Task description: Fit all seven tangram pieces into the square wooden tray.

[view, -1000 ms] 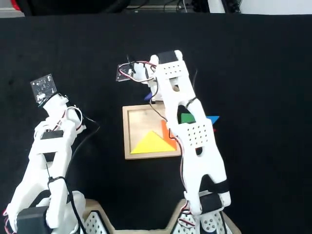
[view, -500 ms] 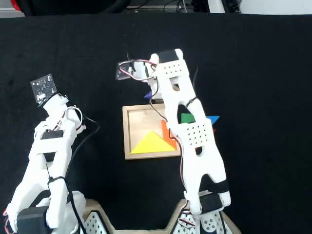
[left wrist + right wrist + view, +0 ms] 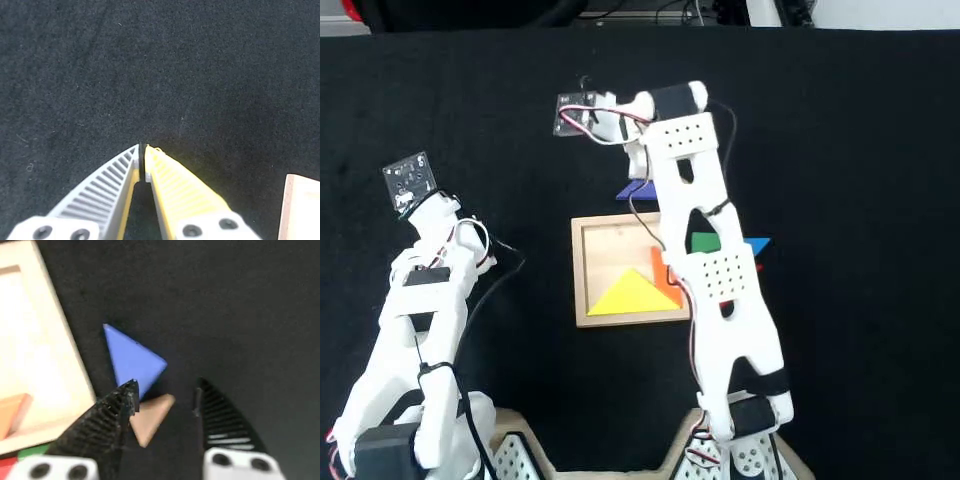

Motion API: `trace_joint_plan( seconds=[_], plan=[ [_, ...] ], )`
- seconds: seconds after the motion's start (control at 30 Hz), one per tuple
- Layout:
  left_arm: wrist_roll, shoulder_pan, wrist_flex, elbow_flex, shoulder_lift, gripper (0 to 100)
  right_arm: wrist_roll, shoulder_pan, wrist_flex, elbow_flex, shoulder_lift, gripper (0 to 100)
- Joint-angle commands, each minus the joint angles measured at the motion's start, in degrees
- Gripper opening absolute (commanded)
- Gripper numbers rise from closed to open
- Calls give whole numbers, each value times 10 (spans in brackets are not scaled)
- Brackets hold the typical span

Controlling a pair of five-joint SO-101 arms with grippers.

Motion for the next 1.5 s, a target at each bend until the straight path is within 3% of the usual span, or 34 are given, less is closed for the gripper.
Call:
trace_joint_plan(
  seconds=[0.0,0.93,1.13,1.47],
  plan=[
    [-5,7,-10,-2,-18,33,-4,8,7,5,4,218],
    [-5,7,-10,-2,-18,33,11,11,-25,4,90,214],
    [-5,7,-10,-2,-18,33,27,11,-25,2,100,128],
    [-5,7,-10,-3,-18,33,25,9,11,-98,100,123]
  ],
)
